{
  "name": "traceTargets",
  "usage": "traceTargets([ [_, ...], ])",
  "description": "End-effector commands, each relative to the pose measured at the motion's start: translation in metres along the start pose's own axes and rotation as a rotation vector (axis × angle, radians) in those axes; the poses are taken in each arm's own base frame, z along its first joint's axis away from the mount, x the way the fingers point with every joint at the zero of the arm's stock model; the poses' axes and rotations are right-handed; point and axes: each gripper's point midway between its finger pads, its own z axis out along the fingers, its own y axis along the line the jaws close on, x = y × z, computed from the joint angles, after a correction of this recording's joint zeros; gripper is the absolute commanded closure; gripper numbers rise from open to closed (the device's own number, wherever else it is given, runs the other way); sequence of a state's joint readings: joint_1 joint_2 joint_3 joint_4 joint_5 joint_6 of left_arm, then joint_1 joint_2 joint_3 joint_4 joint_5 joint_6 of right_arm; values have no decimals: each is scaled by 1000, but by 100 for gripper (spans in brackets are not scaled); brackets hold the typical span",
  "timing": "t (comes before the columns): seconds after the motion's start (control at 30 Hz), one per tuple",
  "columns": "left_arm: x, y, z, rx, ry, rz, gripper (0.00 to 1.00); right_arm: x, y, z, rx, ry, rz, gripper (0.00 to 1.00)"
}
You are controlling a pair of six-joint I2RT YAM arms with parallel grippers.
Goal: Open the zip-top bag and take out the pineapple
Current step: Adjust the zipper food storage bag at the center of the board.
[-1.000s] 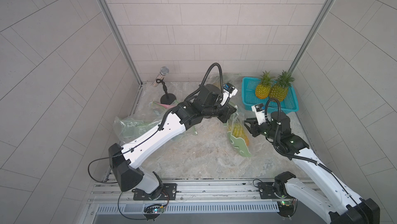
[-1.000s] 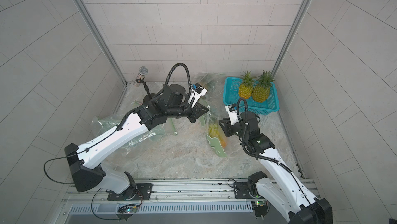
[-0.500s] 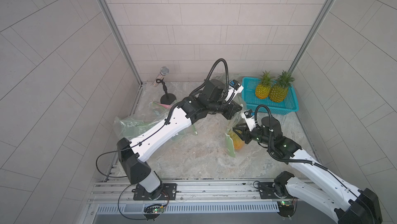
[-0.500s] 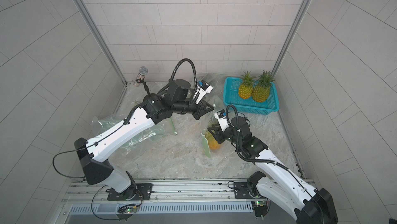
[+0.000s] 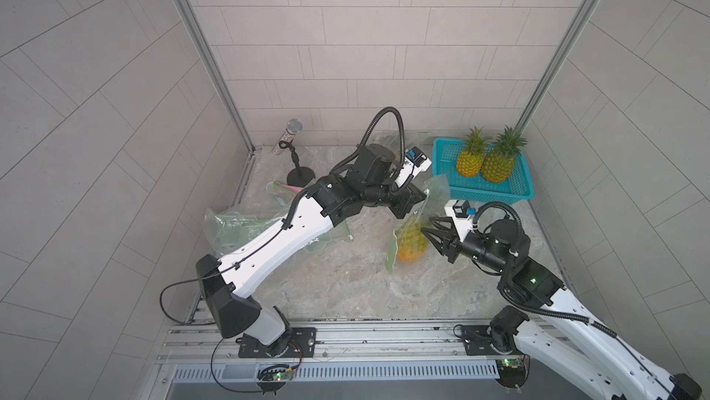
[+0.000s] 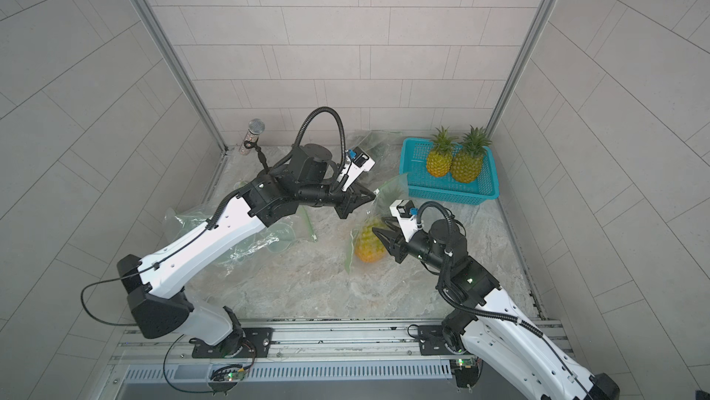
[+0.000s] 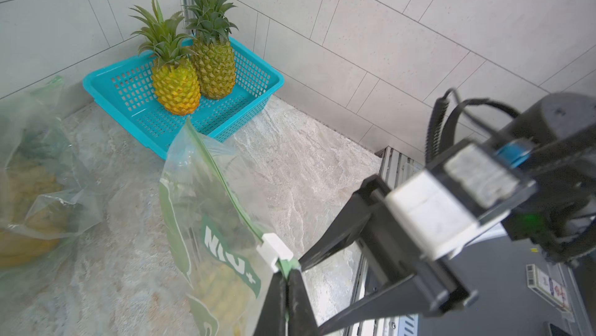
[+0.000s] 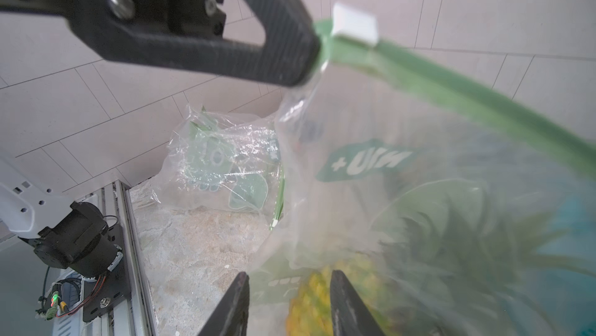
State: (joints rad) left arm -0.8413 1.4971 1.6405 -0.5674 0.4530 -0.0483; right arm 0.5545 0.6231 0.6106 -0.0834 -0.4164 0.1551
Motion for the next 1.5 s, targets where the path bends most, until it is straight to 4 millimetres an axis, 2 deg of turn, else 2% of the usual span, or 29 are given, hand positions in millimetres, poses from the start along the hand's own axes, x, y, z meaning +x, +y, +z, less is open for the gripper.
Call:
traceTargets([
  [0.0,-5,-4,-23,-3,-43,105,100,-25,1,-17,34,-27,-101,55],
  [0.2,1,-4,-38,29,-24,166,100,-54,-6,-21,67,10,-207,50],
  [0.43,-8,0,-49,21,-18,237,100,-90,-16,-10,-57,28,-242,47],
  [0.7,-15,-9,-47,101,13,275,100,-106,-36,-2,-109,27,-253,46],
  [0.93,-27,-19,-47,161,10,284,100,-105,-31,3,-213,39,-273,44],
  [1.17,-10,-26,-50,204,40,307,100,-95,-19,12,-380,79,-247,41],
  [1.47,0,-35,-57,240,33,318,100,-79,-15,29,-492,124,-262,37],
])
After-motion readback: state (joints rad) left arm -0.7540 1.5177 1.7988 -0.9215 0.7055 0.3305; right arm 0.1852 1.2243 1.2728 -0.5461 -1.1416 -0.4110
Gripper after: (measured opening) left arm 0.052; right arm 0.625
